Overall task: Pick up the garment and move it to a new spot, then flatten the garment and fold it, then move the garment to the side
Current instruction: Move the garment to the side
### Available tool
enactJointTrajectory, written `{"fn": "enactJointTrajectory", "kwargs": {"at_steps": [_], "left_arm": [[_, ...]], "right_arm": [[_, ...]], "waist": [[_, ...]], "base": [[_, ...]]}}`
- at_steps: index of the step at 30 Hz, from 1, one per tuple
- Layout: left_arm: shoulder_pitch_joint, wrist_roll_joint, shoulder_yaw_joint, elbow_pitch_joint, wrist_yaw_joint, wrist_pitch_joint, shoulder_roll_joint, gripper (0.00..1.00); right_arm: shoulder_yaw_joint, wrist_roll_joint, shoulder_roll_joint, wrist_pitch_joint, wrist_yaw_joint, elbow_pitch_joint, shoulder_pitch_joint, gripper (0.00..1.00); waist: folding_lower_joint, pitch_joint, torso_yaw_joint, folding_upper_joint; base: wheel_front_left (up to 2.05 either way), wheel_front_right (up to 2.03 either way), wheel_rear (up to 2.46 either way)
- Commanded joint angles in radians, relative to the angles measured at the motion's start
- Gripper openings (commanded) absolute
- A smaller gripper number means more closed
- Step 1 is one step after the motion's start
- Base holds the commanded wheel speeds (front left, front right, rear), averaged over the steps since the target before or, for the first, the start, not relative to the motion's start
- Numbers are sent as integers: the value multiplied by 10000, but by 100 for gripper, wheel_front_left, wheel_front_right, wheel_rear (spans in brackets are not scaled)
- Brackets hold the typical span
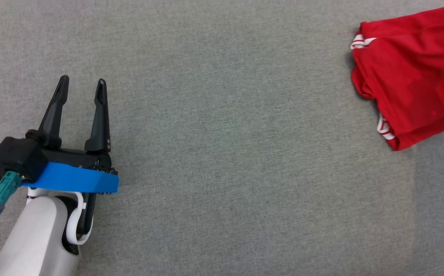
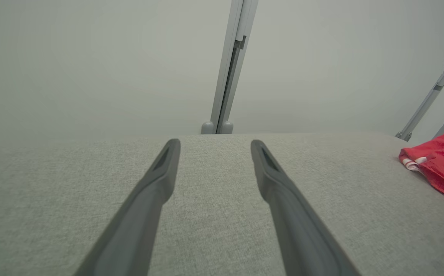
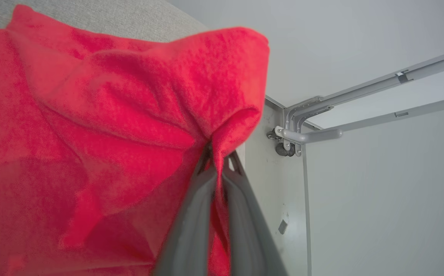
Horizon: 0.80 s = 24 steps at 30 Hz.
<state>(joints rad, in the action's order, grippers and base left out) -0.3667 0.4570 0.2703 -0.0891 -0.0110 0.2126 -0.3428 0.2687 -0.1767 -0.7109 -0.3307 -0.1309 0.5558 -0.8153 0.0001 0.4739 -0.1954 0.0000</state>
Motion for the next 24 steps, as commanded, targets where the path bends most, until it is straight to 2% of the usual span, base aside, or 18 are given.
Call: {"fn": "enactJointTrajectory", "kwargs": {"at_steps": [1, 6, 7, 8, 9, 18, 24], "left_arm": [[-156, -65, 10, 55, -48, -9, -44, 100], [-268, -91, 143, -65, -69, 2, -39, 100], [-264, -83, 156, -106, -77, 22, -23, 100], [-241, -69, 166, -156, -84, 41, -9, 100], [-201, -54, 172, -215, -83, 62, -2, 100], [304, 114, 270, -840, -130, 278, 265, 100], [997, 290, 136, -1270, -56, 430, 499, 100]], "right_arm": [[-154, 35, -59, 183, 0, 242, -184, 0], [-671, 315, 130, 536, 0, 1192, -291, 0], [-706, 348, 159, 560, 0, 1390, -292, 12], [-767, 338, 258, 707, 0, 1496, -318, 79], [-806, 399, 315, 811, 0, 1609, -341, 100], [-1784, 591, 1257, 1379, -1, 2101, 378, 100], [-2342, 208, 2360, 2539, -1, 1159, 1628, 100]], "waist": [[-1, 172, 142, 0], [-1, 216, 285, 0], [-1, 173, 304, 0], [-1, 119, 309, 0], [-1, 65, 310, 0], [-1, -1066, 480, 0], [-1, -2208, 723, 0]], "base": [[0, 0, 0], [0, 0, 0], [0, 0, 0], [0, 0, 0], [0, 0, 0], [0, 0, 0], [0, 0, 0]]}}
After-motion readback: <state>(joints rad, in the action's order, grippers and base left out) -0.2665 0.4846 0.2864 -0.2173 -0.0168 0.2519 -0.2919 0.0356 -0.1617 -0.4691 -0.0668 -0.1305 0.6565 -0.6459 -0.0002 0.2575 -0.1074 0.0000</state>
